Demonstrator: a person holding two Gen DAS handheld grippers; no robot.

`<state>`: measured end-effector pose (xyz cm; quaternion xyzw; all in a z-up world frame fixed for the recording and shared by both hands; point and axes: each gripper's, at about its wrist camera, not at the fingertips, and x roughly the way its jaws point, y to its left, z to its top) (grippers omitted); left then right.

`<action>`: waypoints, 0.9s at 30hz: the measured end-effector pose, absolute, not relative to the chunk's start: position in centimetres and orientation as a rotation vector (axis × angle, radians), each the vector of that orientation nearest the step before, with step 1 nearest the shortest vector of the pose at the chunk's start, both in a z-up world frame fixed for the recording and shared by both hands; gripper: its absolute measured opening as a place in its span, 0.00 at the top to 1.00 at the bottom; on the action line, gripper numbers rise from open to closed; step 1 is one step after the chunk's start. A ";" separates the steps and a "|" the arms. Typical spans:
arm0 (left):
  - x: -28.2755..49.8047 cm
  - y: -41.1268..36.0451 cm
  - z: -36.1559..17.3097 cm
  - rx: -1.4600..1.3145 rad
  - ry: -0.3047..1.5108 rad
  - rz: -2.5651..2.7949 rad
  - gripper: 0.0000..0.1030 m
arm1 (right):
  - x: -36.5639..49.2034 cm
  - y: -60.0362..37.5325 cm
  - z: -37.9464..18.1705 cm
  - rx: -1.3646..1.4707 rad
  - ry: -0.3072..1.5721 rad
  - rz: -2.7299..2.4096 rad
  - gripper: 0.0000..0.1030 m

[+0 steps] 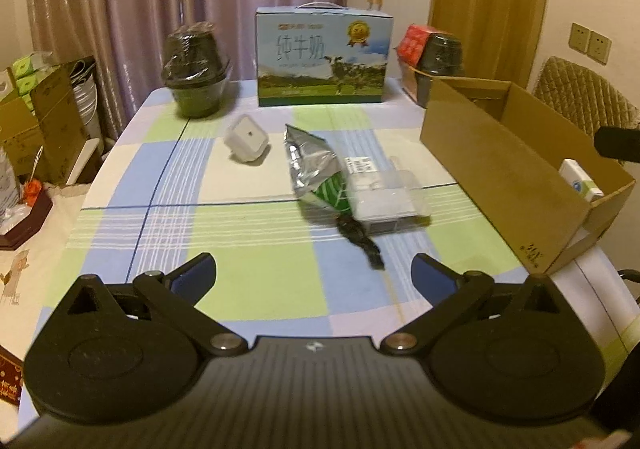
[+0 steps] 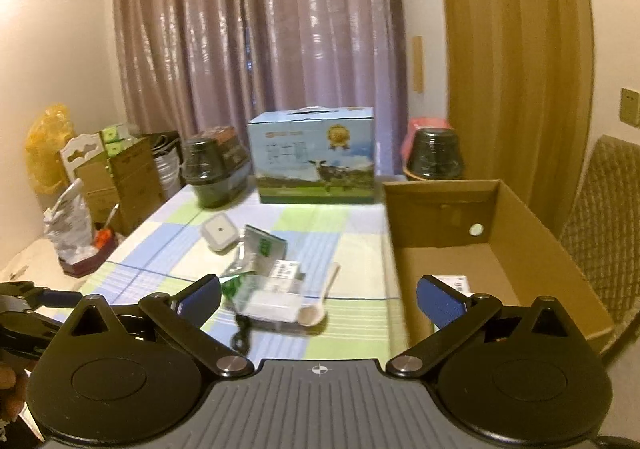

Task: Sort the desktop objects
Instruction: 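Move both open tools back over the table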

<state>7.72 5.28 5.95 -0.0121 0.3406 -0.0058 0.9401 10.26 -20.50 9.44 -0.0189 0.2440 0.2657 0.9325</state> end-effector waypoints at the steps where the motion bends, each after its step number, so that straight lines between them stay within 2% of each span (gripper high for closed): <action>1: 7.7 5.5 5.8 -0.028 0.698 -0.010 0.01 | 10.2 -20.1 9.4 -0.040 0.502 0.551 0.02; 16: 8.6 6.6 3.3 -0.062 0.727 -0.037 0.02 | 11.0 -15.9 5.7 -0.024 0.601 0.592 0.02; 27: 11.9 5.0 0.7 -0.053 0.757 -0.085 0.12 | 14.7 -15.2 2.5 0.010 0.663 0.544 0.02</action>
